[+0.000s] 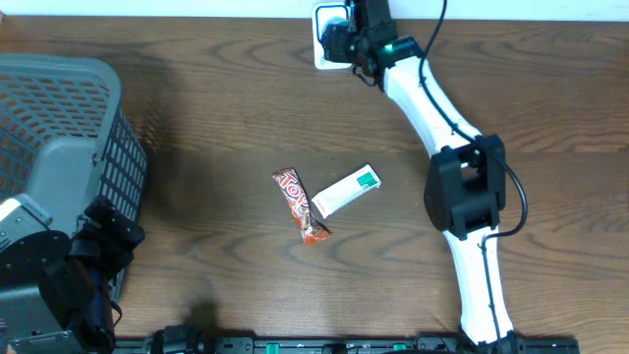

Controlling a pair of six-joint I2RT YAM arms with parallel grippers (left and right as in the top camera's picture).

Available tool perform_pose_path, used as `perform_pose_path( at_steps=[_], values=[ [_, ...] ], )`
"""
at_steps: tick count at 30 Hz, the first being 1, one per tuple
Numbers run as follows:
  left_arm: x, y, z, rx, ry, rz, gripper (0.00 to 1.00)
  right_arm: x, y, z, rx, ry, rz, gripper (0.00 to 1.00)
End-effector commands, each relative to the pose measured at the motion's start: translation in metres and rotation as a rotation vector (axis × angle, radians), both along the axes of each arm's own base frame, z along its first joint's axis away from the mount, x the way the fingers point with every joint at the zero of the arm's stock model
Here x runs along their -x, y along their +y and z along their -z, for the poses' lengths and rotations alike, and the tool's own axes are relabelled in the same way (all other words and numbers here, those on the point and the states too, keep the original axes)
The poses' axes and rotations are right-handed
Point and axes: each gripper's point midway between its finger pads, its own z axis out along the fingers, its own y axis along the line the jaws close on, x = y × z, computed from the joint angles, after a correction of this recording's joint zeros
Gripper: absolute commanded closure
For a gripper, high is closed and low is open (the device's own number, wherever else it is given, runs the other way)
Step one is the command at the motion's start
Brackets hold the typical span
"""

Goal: Scan the item barcode
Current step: 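Hold the jar's label side in front of the scanner window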

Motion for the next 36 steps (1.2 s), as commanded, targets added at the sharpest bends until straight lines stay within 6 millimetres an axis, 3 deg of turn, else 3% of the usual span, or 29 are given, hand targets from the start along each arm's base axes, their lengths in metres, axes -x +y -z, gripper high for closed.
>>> perform_pose_path(
  at_steps=[1,5,11,16,23,33,36],
  values=[
    [0.002,0.003,-0.001,-0.012,0.003,-0.013,0.02,-0.012,-0.009,-0.053,0.118,-0.183,0.113,0.56],
    [0.002,0.003,-0.001,-0.012,0.003,-0.013,0.02,-0.024,-0.002,-0.059,0.130,-0.277,0.161,0.54],
    [0.002,0.003,-0.001,-0.012,0.003,-0.013,0.02,-0.048,-0.005,-0.037,0.195,-0.396,0.220,0.53],
    [0.002,0.003,-0.001,-0.012,0.003,-0.013,0.02,-0.058,-0.001,-0.027,0.208,-0.452,0.210,0.53],
    [0.002,0.003,-0.001,-0.012,0.003,-0.013,0.02,-0.056,0.003,0.000,0.239,-0.420,0.211,0.52],
    [0.002,0.003,-0.001,-0.012,0.003,-0.013,0.02,-0.046,0.019,-0.002,0.313,-0.423,0.160,0.48],
    [0.002,0.003,-0.001,-0.011,0.003,-0.013,0.02,-0.038,0.026,-0.011,0.314,-0.405,0.138,0.45]
  ],
)
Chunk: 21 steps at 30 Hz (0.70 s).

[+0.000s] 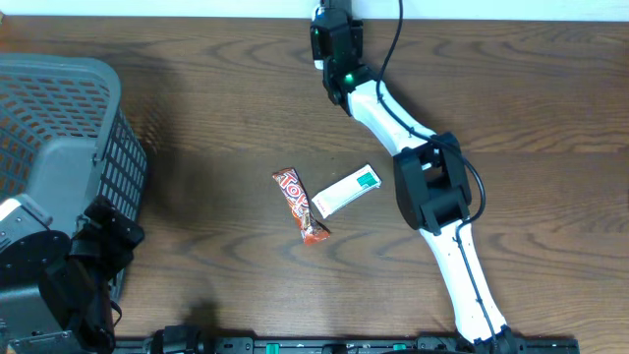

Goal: Scan the item barcode
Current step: 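Hold the jar's label side in front of the scanner window, then swing the jar to the right and set it on the table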

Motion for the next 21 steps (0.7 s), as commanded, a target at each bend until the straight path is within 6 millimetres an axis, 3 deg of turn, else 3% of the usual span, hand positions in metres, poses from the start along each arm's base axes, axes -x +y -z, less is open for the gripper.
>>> perform_pose_path(
  at_steps=[1,6,10,12,15,21],
  values=[
    [0.002,0.003,-0.001,-0.012,0.002,-0.013,0.02,0.011,0.014,-0.037,0.020,-0.015,-0.030,0.45],
    [0.002,0.003,-0.001,-0.012,0.002,-0.013,0.02,0.032,0.007,-0.082,0.042,0.026,-0.034,0.46],
    [0.002,0.003,-0.001,-0.012,0.002,-0.013,0.02,0.064,-0.015,-0.121,0.086,0.112,-0.029,0.48],
    [0.002,0.003,-0.001,-0.012,0.002,-0.013,0.02,0.088,-0.045,-0.130,0.144,0.214,0.001,0.48],
    [0.002,0.003,-0.001,-0.012,0.002,-0.013,0.02,0.120,-0.095,-0.126,0.197,0.374,0.080,0.50],
    [0.002,0.003,-0.001,-0.012,0.002,-0.013,0.02,0.178,-0.223,-0.088,0.205,0.736,0.343,0.47]
  ],
)
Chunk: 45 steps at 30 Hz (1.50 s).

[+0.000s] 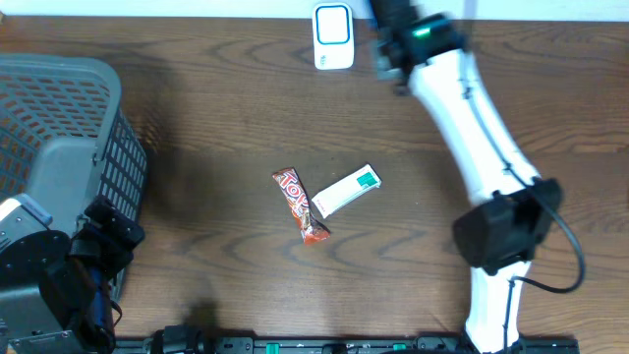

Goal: Scan the item barcode
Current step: 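Swing the jar to the right and set it on the table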

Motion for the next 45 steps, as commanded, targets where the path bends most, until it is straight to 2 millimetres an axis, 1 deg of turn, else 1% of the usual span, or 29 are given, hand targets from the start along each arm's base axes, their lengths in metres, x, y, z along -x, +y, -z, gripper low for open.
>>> perform_pose_path(
  at_steps=[1,4,7,8,9,12,15,16,17,18,19,21,23,25,28,29,30,31,32,34,36,39,41,42,44,45],
  values=[
    [0.002,0.003,-0.001,-0.012,0.003,-0.013,0.02,0.018,-0.087,0.021,0.013,0.108,0.268,0.47],
    [0.002,0.003,-0.001,-0.012,0.003,-0.013,0.02,0.034,-0.139,0.029,-0.042,0.169,0.425,0.47],
    [0.002,0.003,-0.001,-0.012,0.003,-0.013,0.02,0.046,-0.183,0.034,-0.114,0.195,0.541,0.47],
    [0.002,0.003,-0.001,-0.012,0.003,-0.013,0.02,0.051,-0.203,0.035,-0.128,0.202,0.585,0.47],
    [0.002,0.003,-0.001,-0.012,0.003,-0.013,0.02,0.060,-0.228,0.038,-0.137,0.208,0.648,0.47],
    [0.002,0.003,-0.001,-0.012,0.003,-0.013,0.02,0.081,-0.276,0.049,-0.159,0.223,0.778,0.48],
    [0.002,0.003,-0.001,-0.012,0.003,-0.013,0.02,0.104,-0.312,0.064,-0.175,0.241,0.896,0.47],
    [0.002,0.003,-0.001,-0.012,0.003,-0.013,0.02,0.114,-0.326,0.074,-0.186,0.249,0.941,0.46],
    [0.002,0.003,-0.001,-0.012,0.003,-0.013,0.02,0.121,-0.336,0.082,-0.200,0.254,0.970,0.45],
    [0.002,0.003,-0.001,-0.012,0.003,-0.013,0.02,0.124,-0.342,0.087,-0.209,0.256,0.985,0.44],
    [0.002,0.003,-0.001,-0.012,0.003,-0.013,0.02,0.134,-0.353,0.100,-0.224,0.262,1.019,0.43],
    [0.002,0.003,-0.001,-0.012,0.003,-0.013,0.02,0.143,-0.363,0.113,-0.243,0.268,1.052,0.43],
    [0.002,0.003,-0.001,-0.012,0.003,-0.013,0.02,0.151,-0.369,0.126,-0.273,0.275,1.075,0.42],
    [0.002,0.003,-0.001,-0.012,0.003,-0.013,0.02,0.154,-0.371,0.134,-0.315,0.273,1.084,0.37],
    [0.002,0.003,-0.001,-0.012,0.003,-0.013,0.02,0.146,-0.369,0.136,-0.412,0.259,1.013,0.30],
    [0.002,0.003,-0.001,-0.012,0.003,-0.013,0.02,0.143,-0.368,0.134,-0.440,0.248,0.989,0.25],
    [0.002,0.003,-0.001,-0.012,0.003,-0.013,0.02,0.141,-0.367,0.130,-0.455,0.239,0.974,0.18],
    [0.002,0.003,-0.001,-0.012,0.003,-0.013,0.02,0.139,-0.367,0.125,-0.467,0.228,0.966,0.06],
    [0.002,0.003,-0.001,-0.012,0.003,-0.013,0.02,0.139,-0.367,0.120,-0.473,0.219,0.963,0.01],
    [0.002,0.003,-0.001,-0.012,0.003,-0.013,0.02,0.137,-0.365,0.103,-0.483,0.194,0.954,0.01],
    [0.002,0.003,-0.001,-0.012,0.003,-0.013,0.02,0.134,-0.361,0.081,-0.499,0.157,0.939,0.01],
    [0.002,0.003,-0.001,-0.012,0.003,-0.013,0.02,0.126,-0.342,0.038,-0.571,0.076,0.892,0.01],
    [0.002,0.003,-0.001,-0.012,0.003,-0.013,0.02,0.120,-0.319,0.009,-0.619,0.024,0.824,0.01],
    [0.002,0.003,-0.001,-0.012,0.003,-0.013,0.02,0.117,-0.307,-0.002,-0.635,0.006,0.791,0.01],
    [0.002,0.003,-0.001,-0.012,0.003,-0.013,0.02,0.113,-0.275,-0.025,-0.665,-0.017,0.720,0.01],
    [0.002,0.003,-0.001,-0.012,0.003,-0.013,0.02,0.112,-0.255,-0.035,-0.675,-0.017,0.683,0.01]
  ],
)
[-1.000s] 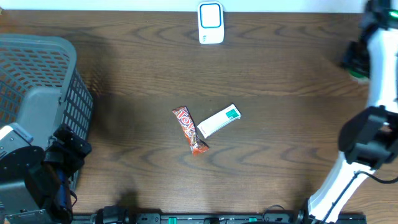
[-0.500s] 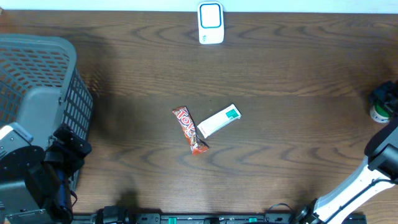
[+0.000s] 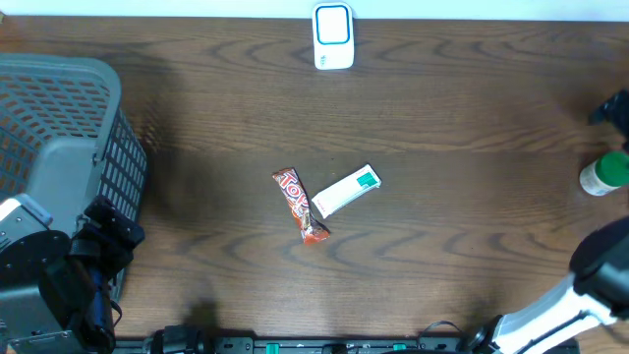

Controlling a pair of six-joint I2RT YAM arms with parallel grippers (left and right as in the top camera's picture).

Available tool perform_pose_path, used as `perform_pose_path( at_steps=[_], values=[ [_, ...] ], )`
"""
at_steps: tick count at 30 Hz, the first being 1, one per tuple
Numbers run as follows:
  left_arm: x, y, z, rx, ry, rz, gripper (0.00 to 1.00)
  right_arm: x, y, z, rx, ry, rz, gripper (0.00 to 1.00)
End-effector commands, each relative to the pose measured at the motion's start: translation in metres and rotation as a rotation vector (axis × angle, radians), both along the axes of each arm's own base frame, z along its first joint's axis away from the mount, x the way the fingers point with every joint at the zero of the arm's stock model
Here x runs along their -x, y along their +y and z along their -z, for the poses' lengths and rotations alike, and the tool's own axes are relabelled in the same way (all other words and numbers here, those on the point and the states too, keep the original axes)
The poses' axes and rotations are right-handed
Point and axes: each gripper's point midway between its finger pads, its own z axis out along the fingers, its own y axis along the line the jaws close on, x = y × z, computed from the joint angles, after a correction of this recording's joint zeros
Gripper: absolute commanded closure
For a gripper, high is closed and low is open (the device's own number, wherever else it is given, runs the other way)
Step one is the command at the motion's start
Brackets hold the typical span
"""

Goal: Scan the item barcode
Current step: 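Swing the jar to the right and set it on the table, then reach the right gripper down over the white Panadol box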

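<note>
A white barcode scanner with a blue face [image 3: 333, 37] sits at the table's back edge. Mid-table lie a brown and red candy bar [image 3: 301, 205] and, touching its right side, a white carton with a green end [image 3: 346, 191]. My right arm [image 3: 607, 175] shows only at the far right edge, with its dark gripper end [image 3: 611, 106] partly cut off, far from both items. The left gripper [image 3: 102, 234] rests at the lower left by the basket. Neither gripper's jaws can be made out.
A grey mesh basket [image 3: 69, 138] fills the left side of the table, with the left arm's base [image 3: 34, 285] in front of it. A black rail [image 3: 295, 344] runs along the front edge.
My right arm has moved from just right of the scanner at the back to the table's far right edge. The scanner, candy bar and carton lie where they were.
My right gripper was over the scanner at the back edge, and still covered it a moment later with the arm bent further left. Then it stood to the scanner's right, leaving the scanner in plain view. Now it is at the far right edge. The left arm stayed still.
</note>
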Motion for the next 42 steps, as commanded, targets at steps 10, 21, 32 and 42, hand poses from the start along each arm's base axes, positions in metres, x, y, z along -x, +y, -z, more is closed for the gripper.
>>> perform_pose_path(
  at_steps=[10,21,32,42],
  values=[
    [0.002,0.003,-0.001,-0.012,0.002,-0.013,0.02,-0.005,0.246,-0.041,-0.106,0.022,-0.469,0.01],
    [0.002,0.003,-0.001,-0.012,0.002,-0.013,0.02,0.005,0.346,0.015,0.148,0.157,-1.139,0.24],
    [0.002,0.003,-0.001,-0.012,0.002,-0.013,0.02,0.103,0.370,0.134,-0.006,0.526,-1.109,0.98],
    [0.002,0.003,-0.001,-0.012,0.002,-0.013,0.02,0.137,0.439,0.198,-0.093,0.375,-1.292,0.81]
  ],
)
